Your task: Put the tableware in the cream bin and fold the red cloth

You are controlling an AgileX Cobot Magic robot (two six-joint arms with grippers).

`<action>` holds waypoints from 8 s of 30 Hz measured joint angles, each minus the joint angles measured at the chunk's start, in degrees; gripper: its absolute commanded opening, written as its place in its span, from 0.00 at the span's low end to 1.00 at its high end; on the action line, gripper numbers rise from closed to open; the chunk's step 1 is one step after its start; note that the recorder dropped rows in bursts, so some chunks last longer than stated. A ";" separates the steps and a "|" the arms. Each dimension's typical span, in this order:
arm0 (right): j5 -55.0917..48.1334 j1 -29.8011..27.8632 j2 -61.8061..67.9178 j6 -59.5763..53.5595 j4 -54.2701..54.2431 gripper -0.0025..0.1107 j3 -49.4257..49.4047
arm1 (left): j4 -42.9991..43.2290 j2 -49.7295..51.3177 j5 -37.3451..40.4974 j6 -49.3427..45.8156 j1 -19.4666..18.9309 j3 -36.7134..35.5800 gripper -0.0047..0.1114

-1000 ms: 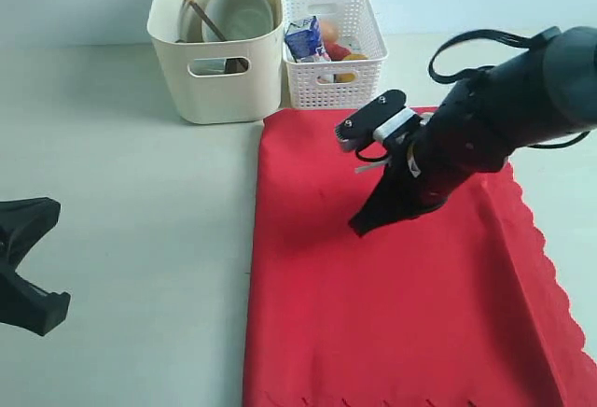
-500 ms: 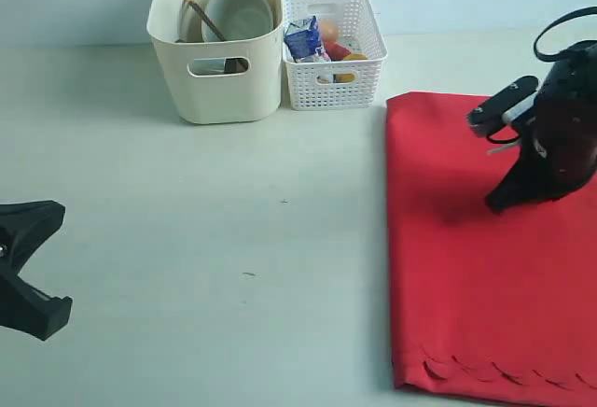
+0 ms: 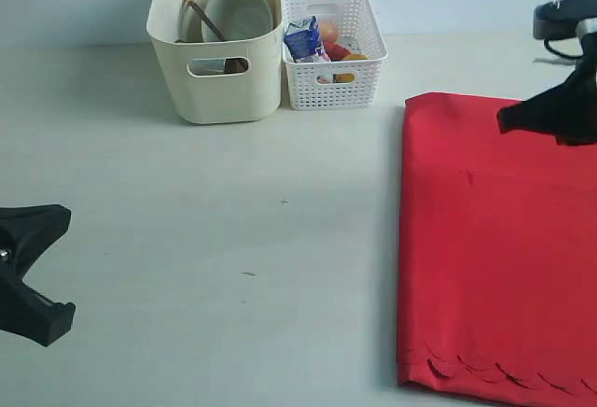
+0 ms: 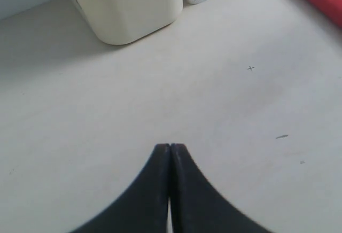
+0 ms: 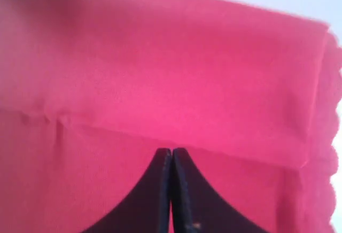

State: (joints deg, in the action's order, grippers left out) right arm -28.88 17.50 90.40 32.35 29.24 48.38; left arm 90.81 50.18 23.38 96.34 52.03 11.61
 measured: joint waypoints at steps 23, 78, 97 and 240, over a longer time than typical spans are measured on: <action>17.58 -5.80 22.82 -1.71 6.09 0.02 6.12 | 0.00 0.00 -1.49 0.00 0.00 0.00 0.05; 0.93 -10.44 33.65 -16.17 -10.93 0.02 47.95 | 0.82 -0.05 -1.18 -0.12 0.00 0.00 0.05; 27.40 -10.44 6.34 -15.31 -27.57 0.02 15.33 | -0.06 -34.92 -7.55 -4.78 0.00 -5.13 0.05; 28.04 -10.44 6.34 -15.08 -27.82 0.02 15.25 | -88.19 -49.88 -7.48 -94.83 -60.02 -11.48 0.05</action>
State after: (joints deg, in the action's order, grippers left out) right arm -0.84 7.06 96.74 17.27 1.43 63.63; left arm 2.62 0.30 15.91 1.51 -7.99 0.13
